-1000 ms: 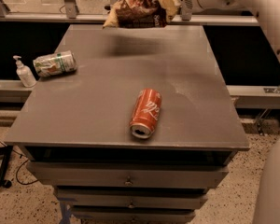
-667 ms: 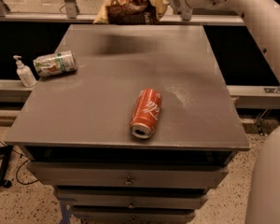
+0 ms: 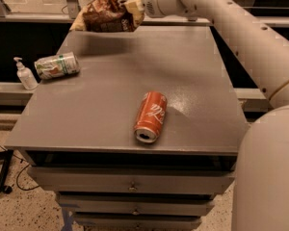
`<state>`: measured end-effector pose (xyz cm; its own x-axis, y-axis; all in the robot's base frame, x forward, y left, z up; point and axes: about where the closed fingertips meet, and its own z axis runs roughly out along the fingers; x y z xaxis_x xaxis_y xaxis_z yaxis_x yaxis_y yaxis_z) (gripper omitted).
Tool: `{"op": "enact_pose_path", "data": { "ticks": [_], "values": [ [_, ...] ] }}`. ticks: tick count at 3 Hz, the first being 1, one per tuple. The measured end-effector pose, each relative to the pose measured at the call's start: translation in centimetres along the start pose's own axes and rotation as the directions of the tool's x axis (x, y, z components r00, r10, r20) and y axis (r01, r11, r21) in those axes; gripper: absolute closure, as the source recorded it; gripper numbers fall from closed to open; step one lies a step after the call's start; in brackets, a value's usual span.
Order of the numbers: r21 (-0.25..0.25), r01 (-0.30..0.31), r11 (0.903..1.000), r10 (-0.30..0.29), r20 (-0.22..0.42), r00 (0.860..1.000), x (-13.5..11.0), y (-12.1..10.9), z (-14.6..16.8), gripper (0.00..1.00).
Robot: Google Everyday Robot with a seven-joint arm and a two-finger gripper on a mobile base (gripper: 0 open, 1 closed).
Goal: Move brown chip bag near 7up can
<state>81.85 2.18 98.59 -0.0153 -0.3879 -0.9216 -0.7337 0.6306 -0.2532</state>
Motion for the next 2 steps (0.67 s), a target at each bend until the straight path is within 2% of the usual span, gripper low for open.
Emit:
{"op": "enact_pose_path", "data": {
  "ticks": [1, 2],
  "values": [
    [-0.037, -0.05, 0.998, 0.05, -0.006, 0.999, 0.4, 2.8, 2.8, 1.0],
    [-0.061, -0.098, 0.9933, 0.097, -0.018, 0.995, 1.1, 4.9, 4.1, 1.0]
  ]
}}
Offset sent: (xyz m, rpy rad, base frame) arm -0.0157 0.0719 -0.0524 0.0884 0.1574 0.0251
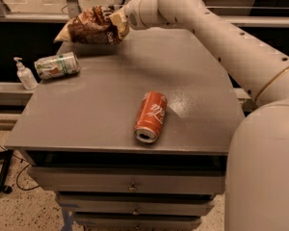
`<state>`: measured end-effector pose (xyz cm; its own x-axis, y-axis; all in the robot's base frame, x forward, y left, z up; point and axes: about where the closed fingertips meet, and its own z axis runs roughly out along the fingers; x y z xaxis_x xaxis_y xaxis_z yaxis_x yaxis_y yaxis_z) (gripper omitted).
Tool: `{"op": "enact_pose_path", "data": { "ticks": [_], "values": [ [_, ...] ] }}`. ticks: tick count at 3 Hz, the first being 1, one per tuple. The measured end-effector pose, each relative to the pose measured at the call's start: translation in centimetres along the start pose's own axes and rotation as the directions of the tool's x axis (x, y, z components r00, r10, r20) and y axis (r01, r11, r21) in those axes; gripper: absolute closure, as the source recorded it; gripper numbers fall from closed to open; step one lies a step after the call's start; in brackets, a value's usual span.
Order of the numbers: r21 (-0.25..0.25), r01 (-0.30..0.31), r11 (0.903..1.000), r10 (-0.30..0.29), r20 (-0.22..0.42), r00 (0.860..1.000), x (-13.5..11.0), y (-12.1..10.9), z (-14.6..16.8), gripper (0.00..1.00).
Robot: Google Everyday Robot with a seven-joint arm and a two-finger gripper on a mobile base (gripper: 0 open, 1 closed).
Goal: Move brown chip bag near 7up can
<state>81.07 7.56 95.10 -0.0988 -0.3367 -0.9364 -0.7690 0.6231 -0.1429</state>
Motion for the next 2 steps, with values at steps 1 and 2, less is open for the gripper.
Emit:
{"op": "enact_pose_path", "data": {
  "ticks": [1, 2],
  "values": [
    [-0.018, -0.047, 0.9987, 0.047, -0.009, 0.999, 1.0, 1.7, 0.5, 1.0],
    [-0.04, -0.085, 0.9956, 0.085, -0.013, 0.996, 1.7, 3.1, 0.5, 1.0]
  ]
}}
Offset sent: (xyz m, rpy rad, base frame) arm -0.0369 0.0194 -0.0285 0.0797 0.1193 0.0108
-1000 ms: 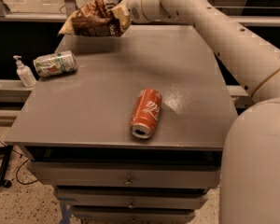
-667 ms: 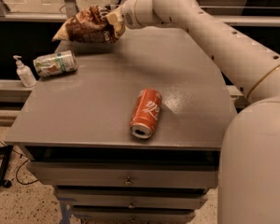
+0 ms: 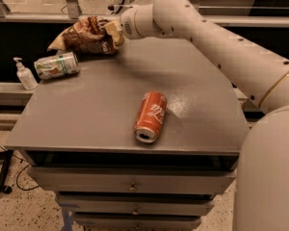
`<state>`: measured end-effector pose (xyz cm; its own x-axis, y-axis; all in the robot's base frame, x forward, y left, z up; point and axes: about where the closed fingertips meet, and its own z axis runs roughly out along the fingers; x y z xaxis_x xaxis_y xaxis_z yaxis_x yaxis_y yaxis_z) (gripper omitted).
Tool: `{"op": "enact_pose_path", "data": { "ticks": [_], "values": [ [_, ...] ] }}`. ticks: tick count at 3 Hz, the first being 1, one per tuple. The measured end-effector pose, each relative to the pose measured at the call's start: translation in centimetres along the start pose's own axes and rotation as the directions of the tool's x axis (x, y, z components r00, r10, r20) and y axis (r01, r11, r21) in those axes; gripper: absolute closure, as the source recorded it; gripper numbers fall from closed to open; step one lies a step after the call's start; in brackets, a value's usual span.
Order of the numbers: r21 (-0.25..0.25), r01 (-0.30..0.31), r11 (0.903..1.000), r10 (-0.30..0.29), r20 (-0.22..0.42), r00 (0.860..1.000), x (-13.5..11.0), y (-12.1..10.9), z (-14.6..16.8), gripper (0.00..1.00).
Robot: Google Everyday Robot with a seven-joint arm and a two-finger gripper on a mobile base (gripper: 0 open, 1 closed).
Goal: Move brown chip bag near 7up can
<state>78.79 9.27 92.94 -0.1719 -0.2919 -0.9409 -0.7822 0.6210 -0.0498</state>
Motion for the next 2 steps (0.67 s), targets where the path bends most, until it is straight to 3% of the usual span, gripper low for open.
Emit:
{"op": "enact_pose_path", "data": {
  "ticks": [2],
  "values": [
    [-0.041, -0.047, 0.9981, 0.047, -0.012, 0.999, 0.68, 1.33, 0.02, 0.61]
  ]
}}
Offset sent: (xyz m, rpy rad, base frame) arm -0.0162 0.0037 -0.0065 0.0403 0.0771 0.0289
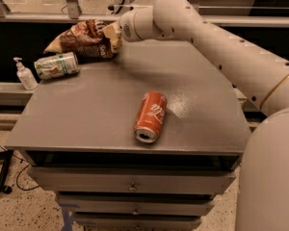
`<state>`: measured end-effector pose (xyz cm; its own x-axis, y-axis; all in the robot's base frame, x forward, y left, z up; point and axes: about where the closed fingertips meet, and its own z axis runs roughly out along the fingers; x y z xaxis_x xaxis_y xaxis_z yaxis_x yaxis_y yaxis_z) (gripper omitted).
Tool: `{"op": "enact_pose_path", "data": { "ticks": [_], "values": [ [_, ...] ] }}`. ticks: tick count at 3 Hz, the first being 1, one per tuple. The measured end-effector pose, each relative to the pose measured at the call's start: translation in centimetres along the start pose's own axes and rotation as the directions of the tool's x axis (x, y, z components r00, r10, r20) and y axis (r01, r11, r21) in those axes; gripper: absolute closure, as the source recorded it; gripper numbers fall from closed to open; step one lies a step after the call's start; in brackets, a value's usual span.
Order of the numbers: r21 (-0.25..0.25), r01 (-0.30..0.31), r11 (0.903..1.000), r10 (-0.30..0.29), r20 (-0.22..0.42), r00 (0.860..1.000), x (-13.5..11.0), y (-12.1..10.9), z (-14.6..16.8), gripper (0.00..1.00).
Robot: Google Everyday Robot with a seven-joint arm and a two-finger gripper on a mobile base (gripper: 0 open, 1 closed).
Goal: Move brown chip bag near 7up can
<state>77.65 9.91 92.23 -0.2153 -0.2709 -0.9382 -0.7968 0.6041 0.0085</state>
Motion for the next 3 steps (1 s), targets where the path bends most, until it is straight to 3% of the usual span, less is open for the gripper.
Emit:
{"op": "enact_pose_path", "data": {
  "ticks": [2, 3],
  "values": [
    [-0.024, -0.023, 0.9994, 0.023, -0.007, 1.0, 0.21, 0.57, 0.0, 0.15],
    [-0.024, -0.025, 0.9994, 0.025, -0.003, 1.0, 0.14, 0.54, -0.31, 0.0]
  ]
}}
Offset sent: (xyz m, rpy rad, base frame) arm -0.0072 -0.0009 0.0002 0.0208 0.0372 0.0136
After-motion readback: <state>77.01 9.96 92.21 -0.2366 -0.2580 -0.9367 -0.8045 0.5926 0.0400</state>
